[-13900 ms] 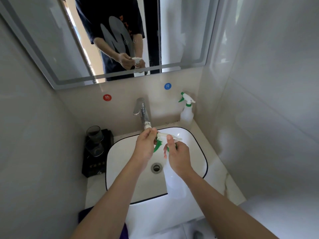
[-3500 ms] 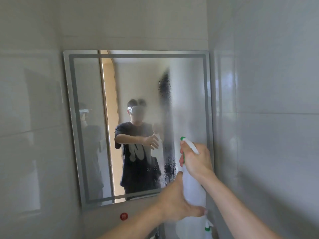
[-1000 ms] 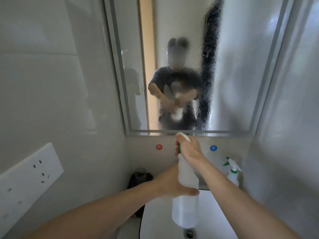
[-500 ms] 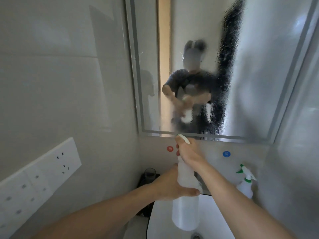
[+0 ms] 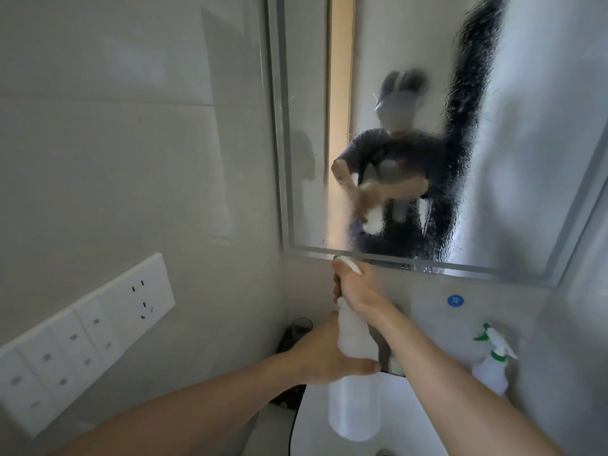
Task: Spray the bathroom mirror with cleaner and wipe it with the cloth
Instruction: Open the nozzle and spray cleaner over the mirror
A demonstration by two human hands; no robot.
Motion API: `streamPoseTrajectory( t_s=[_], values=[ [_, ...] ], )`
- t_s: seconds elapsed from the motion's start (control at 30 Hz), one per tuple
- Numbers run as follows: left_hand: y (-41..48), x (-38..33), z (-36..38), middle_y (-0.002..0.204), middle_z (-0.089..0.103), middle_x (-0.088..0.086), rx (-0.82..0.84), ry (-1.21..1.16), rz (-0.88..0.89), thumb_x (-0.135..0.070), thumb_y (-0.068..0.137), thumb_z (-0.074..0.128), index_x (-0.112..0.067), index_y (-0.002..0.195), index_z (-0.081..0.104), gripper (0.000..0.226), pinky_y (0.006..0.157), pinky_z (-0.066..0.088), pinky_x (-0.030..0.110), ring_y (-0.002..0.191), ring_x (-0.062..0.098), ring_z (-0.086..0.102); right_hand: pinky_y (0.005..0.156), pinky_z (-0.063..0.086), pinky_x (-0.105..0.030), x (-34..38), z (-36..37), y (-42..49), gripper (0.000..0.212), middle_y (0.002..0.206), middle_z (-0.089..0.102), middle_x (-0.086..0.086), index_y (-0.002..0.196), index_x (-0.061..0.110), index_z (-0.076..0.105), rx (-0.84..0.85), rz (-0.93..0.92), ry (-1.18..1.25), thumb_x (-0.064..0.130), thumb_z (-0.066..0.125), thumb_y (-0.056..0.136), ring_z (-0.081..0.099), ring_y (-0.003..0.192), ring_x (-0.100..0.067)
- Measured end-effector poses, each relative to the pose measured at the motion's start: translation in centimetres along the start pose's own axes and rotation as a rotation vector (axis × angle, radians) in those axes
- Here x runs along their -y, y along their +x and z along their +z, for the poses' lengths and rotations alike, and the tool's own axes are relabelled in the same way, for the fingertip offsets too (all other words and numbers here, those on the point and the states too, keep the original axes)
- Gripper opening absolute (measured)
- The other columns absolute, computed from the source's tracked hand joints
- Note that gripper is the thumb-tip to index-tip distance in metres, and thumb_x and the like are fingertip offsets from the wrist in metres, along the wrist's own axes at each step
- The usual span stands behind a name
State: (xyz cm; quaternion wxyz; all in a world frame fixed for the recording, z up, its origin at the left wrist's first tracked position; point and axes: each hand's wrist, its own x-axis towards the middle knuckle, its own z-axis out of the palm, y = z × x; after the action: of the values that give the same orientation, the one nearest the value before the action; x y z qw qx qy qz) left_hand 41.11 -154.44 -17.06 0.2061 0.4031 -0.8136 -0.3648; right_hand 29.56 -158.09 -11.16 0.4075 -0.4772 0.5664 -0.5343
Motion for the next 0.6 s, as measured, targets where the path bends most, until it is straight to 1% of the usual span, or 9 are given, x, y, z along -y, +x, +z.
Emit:
streamPoseTrajectory(
  t_s=[0.1,0.13,0.2,0.27,0.4,0.43,0.53,0.6],
  values=[
    [-0.1,0.3,-0.5,0.134,0.057,-0.017,-0.002,-0.001,-0.014,-0.045,0.077,0.084,-0.037,0.138,0.045,0.073,0.108,0.049,0.033,0.123,0.001,0.054,0.05,0.046,-0.028,-0.1,0.6,0.1,0.028,0.067,0.052,-0.013,0.079,0.009,0.054,-0.022,0.017,0.015,0.029,0.056,0.099,0.051,0.053,-0.02],
    [0.0,0.5,-0.7,0.134,0.057,-0.018,-0.008,0.003,-0.025,-0.048,0.075,0.084,-0.037,0.138,0.044,0.074,0.107,0.049,0.033,0.123,0.001,0.055,0.052,0.047,-0.027,-0.1,0.8,0.1,0.029,0.067,0.054,-0.012,0.078,0.008,0.055,-0.024,0.0,0.02,0.028,0.056,0.1,0.054,0.055,-0.021],
    [0.0,0.6,-0.9,0.132,0.057,-0.019,-0.036,0.017,-0.065,-0.059,0.068,0.083,-0.038,0.137,0.044,0.081,0.105,0.051,0.035,0.123,0.001,0.055,0.062,0.049,-0.029,0.3,1.3,0.3,0.03,0.07,0.06,-0.012,0.078,0.006,0.06,-0.018,-0.04,0.015,0.026,0.056,0.1,0.06,0.062,-0.021],
    [0.0,1.0,-1.2,0.132,0.058,-0.02,-0.063,0.013,-0.1,-0.066,0.062,0.082,-0.039,0.136,0.044,0.087,0.104,0.052,0.037,0.123,0.002,0.056,0.068,0.048,-0.031,0.7,1.8,0.4,0.032,0.072,0.064,-0.012,0.077,0.004,0.062,0.006,-0.071,-0.007,0.025,0.054,0.1,0.062,0.065,-0.02],
    [-0.1,1.3,-1.8,0.132,0.057,-0.023,-0.069,-0.007,-0.124,-0.071,0.059,0.083,-0.04,0.139,0.042,0.095,0.105,0.052,0.036,0.124,0.001,0.055,0.061,0.047,-0.026,1.4,2.3,0.5,0.034,0.066,0.062,-0.012,0.075,0.006,0.061,0.01,-0.073,-0.016,0.028,0.054,0.1,0.06,0.061,-0.02],
    [-0.1,1.3,-2.0,0.132,0.057,-0.023,-0.062,-0.01,-0.127,-0.073,0.058,0.083,-0.04,0.138,0.043,0.095,0.105,0.052,0.036,0.124,0.001,0.056,0.062,0.049,-0.027,1.4,2.4,0.7,0.035,0.064,0.061,-0.01,0.074,0.007,0.061,0.009,-0.047,-0.017,0.032,0.055,0.098,0.06,0.059,-0.02],
    [-0.3,1.1,-2.3,0.131,0.058,-0.021,-0.059,0.007,-0.138,-0.081,0.053,0.08,-0.04,0.135,0.046,0.098,0.104,0.053,0.038,0.123,0.003,0.057,0.07,0.055,-0.039,1.4,2.6,1.0,0.038,0.055,0.061,-0.002,0.073,0.012,0.06,0.015,0.034,-0.043,0.048,0.058,0.085,0.06,0.054,-0.022],
    [-0.3,1.2,-2.5,0.132,0.058,-0.022,-0.073,0.005,-0.128,-0.087,0.047,0.076,-0.04,0.139,0.043,0.108,0.103,0.053,0.038,0.123,0.003,0.057,0.07,0.055,-0.039,1.6,2.7,1.0,0.038,0.053,0.062,-0.003,0.072,0.012,0.06,-0.009,0.03,-0.048,0.047,0.059,0.086,0.06,0.052,-0.022]
  ],
)
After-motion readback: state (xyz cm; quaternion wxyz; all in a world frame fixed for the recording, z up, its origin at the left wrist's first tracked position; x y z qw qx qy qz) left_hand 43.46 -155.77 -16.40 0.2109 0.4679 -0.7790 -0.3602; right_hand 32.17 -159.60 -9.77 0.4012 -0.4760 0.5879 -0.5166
